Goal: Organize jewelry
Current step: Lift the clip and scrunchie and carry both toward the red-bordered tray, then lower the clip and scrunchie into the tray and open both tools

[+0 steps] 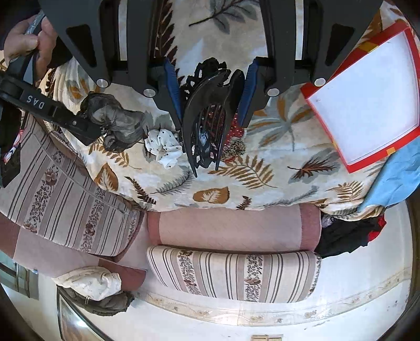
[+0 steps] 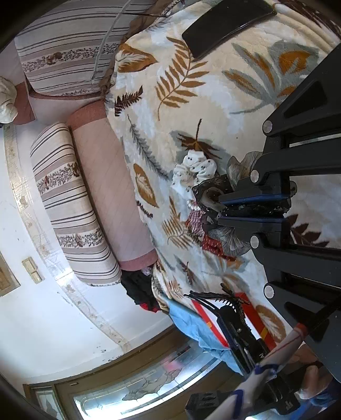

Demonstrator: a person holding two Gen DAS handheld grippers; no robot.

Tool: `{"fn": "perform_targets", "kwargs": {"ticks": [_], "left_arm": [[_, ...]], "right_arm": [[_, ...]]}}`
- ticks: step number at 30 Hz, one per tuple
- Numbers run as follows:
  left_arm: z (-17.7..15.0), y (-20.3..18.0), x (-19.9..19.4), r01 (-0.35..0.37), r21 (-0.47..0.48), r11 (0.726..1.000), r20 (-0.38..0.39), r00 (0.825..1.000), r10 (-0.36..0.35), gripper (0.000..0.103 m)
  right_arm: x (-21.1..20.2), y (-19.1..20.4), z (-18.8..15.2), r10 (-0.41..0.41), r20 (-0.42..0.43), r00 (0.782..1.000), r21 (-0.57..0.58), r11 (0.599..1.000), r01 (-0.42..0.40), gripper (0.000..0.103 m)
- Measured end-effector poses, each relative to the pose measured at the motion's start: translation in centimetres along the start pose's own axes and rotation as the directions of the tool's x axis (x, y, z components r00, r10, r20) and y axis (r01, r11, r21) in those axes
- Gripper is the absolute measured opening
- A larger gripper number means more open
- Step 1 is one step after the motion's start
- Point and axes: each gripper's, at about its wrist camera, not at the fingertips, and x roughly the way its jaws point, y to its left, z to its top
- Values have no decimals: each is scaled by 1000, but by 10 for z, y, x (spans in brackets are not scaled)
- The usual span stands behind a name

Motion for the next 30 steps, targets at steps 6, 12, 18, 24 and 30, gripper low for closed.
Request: {"fn": "perform_targets", "kwargs": {"ticks": [6, 12, 18, 24, 30], "left_arm": [[-1, 9, -14, -17, -22, 1000, 21, 1000, 18, 41], [-3, 22, -26, -38, -56, 998, 33, 999, 40, 41], [-3, 38, -41, -59, -93, 994, 52, 997, 64, 41], [-5, 60, -55, -87, -133, 987, 69, 993, 97, 41], [-7, 91, -67, -138, -195, 971, 73, 985, 155, 41]], "right_arm": [[-9, 18, 6, 21, 12, 1000, -26, 999, -21, 10], [-13, 39, 8, 47, 9, 999, -63, 997, -47, 10], [-9, 60, 10, 85, -11, 996, -93, 992, -86, 10], [5, 86, 17, 137, -46, 989, -113, 983, -141, 10], [24, 119, 25, 178, -74, 981, -141, 972, -187, 10]]}}
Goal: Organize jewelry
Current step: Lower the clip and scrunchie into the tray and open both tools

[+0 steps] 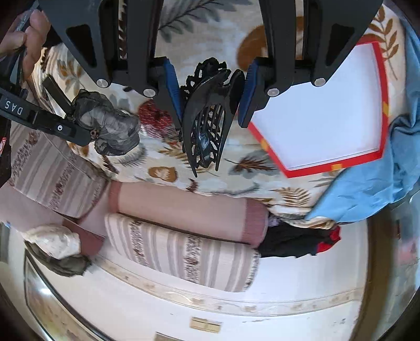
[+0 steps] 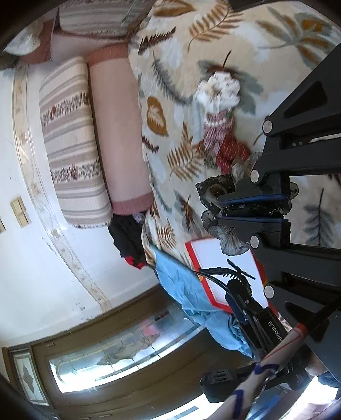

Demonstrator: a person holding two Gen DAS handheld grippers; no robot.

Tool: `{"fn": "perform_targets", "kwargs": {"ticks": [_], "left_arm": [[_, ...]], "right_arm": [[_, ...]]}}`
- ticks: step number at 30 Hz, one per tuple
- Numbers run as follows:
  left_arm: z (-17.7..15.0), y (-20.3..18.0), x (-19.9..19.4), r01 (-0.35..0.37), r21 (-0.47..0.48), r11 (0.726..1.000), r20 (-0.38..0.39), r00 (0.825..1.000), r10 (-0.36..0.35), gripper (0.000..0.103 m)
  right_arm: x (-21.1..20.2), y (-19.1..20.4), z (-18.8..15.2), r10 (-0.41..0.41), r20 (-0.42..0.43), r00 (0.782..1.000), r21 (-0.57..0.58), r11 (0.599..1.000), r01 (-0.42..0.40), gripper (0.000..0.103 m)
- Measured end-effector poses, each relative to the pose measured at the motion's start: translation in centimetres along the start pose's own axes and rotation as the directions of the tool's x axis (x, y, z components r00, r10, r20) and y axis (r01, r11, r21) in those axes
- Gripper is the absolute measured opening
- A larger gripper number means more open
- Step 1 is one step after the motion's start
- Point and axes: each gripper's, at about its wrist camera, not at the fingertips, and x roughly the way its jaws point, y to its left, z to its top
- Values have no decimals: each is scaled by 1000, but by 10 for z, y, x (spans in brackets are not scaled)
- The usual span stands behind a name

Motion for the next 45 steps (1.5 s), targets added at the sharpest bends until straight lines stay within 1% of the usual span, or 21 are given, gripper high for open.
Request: {"fn": "perform_targets", "kwargs": {"ticks": [6, 11, 18, 22, 26, 27, 30, 33, 41, 43, 45], "left_arm": [[8, 39, -9, -62, -66, 996, 21, 998, 64, 41], [17, 82, -15, -121, -132, 984, 29, 992, 126, 41], [29, 142, -12, -188, -206, 960, 4, 981, 193, 41], [35, 176, 2, -228, -236, 945, -27, 973, 228, 41], [38, 204, 23, -243, -276, 930, -77, 970, 230, 41], [39, 211, 32, -255, -279, 926, -95, 967, 238, 41], [38, 222, 52, -278, -286, 917, -139, 959, 248, 41], [37, 231, 68, -289, -299, 910, -171, 954, 247, 41], [33, 249, 94, -309, -332, 891, -210, 945, 249, 41], [32, 252, 97, -292, -355, 888, -215, 950, 226, 41], [32, 254, 98, -287, -366, 885, -213, 952, 220, 41]], "right_arm": [[31, 32, 16, 50, -36, 998, -43, 998, -52, 10], [58, 60, 28, 80, -60, 995, -79, 993, -85, 10], [112, 94, 46, 122, -116, 986, -91, 987, -133, 10], [150, 115, 52, 135, -153, 979, -103, 983, -152, 10], [193, 136, 56, 135, -188, 973, -124, 979, -160, 10], [205, 139, 57, 130, -198, 972, -125, 980, -157, 10], [236, 146, 57, 118, -225, 967, -126, 981, -149, 10], [267, 151, 54, 87, -248, 965, -153, 980, -127, 10], [319, 148, 48, 61, -286, 956, -133, 986, -102, 10], [330, 149, 44, 52, -294, 954, -137, 986, -96, 10], [335, 150, 42, 48, -296, 954, -147, 985, -95, 10]]}}
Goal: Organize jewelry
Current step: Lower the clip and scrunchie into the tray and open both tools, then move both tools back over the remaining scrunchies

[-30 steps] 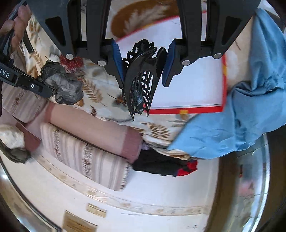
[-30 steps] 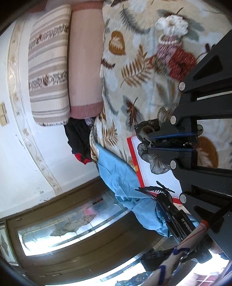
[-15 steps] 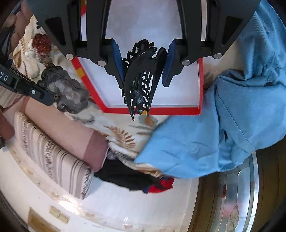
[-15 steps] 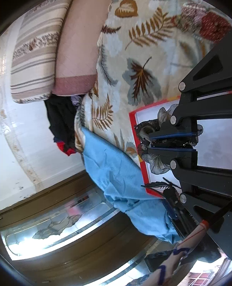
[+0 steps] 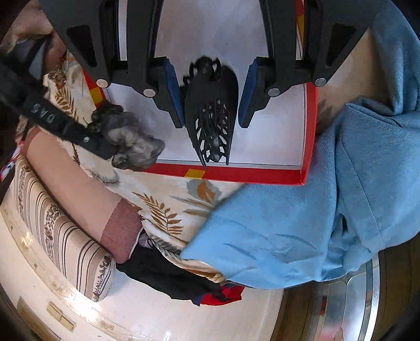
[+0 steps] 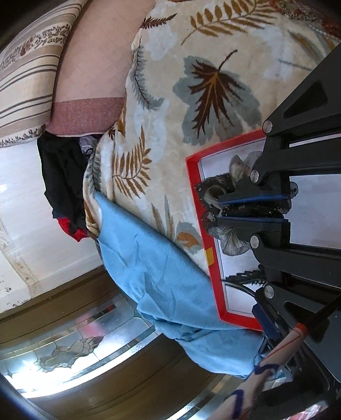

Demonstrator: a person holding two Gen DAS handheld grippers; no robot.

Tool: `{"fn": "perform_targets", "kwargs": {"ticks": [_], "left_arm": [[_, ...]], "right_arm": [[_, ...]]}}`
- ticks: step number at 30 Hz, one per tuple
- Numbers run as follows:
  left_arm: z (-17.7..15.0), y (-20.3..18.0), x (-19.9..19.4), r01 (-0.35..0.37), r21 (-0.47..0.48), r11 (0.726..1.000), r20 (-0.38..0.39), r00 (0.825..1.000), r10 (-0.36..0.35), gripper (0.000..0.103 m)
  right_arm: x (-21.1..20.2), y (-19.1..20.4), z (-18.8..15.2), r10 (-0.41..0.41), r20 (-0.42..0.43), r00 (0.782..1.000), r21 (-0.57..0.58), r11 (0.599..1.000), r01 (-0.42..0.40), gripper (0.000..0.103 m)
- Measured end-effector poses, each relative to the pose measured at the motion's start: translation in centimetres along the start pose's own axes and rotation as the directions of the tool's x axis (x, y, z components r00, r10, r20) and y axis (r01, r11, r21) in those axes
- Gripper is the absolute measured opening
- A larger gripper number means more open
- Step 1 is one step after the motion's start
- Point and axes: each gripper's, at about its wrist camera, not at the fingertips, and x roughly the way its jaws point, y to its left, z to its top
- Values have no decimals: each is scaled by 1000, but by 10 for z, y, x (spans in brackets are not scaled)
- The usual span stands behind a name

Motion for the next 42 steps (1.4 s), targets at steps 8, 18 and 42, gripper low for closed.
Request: {"fn": "perform_targets", "kwargs": {"ticks": [8, 18, 42], "left_arm": [[0, 3, -4, 6, -17, 1000, 19, 1000, -6, 65], [-5, -3, -30, 19, -18, 1000, 49, 999, -18, 66], [-148, -181, -112, 267, 317, 910, -58, 963, -263, 72]], "right_arm": [[8, -4, -5, -11, -24, 1000, 14, 1000, 11, 25], [-28, -13, -9, 48, -7, 999, 67, 997, -48, 34], [-239, -118, -182, -108, 62, 992, 235, 968, 90, 48]]}}
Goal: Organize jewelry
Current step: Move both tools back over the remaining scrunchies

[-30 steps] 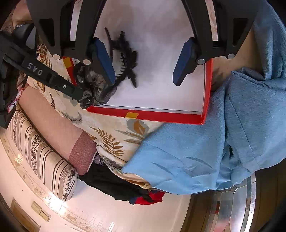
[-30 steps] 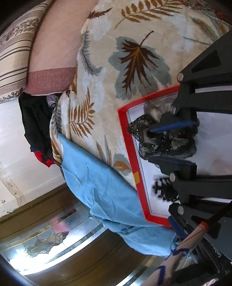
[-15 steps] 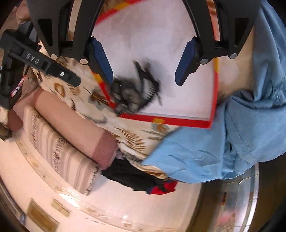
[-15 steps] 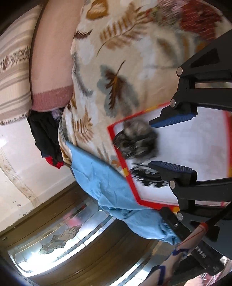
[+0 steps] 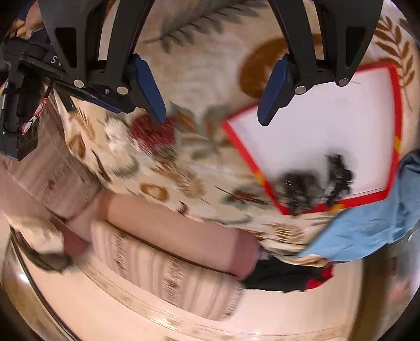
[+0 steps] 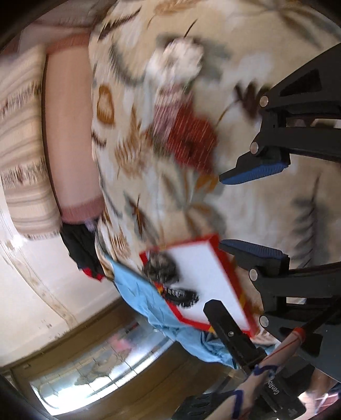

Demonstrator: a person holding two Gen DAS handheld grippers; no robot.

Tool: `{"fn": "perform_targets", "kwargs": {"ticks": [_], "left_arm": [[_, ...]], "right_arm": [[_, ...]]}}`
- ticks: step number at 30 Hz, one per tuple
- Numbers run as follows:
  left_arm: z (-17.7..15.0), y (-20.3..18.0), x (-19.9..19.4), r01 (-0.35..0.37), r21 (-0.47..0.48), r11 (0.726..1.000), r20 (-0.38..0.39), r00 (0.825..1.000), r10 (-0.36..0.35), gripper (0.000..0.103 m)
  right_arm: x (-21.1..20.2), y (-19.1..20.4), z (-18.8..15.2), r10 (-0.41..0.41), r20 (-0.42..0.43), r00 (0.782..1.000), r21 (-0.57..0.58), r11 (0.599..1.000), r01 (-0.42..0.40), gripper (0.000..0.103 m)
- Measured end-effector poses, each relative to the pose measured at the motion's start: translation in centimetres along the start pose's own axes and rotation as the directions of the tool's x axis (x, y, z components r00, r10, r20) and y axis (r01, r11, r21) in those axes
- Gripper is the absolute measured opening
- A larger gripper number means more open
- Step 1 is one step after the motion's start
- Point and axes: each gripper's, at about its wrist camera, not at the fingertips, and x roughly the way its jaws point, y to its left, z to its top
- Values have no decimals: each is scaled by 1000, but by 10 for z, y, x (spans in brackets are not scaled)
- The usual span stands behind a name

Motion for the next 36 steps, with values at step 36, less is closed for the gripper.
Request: {"fn": "perform_targets", "kwargs": {"ticks": [36], "left_arm": [[-41, -122, 54, -66, 297, 953, -152, 982, 115, 76]], "right_arm": [[-79, -169, -43, -126, 133, 983, 316, 946, 78, 59]]}}
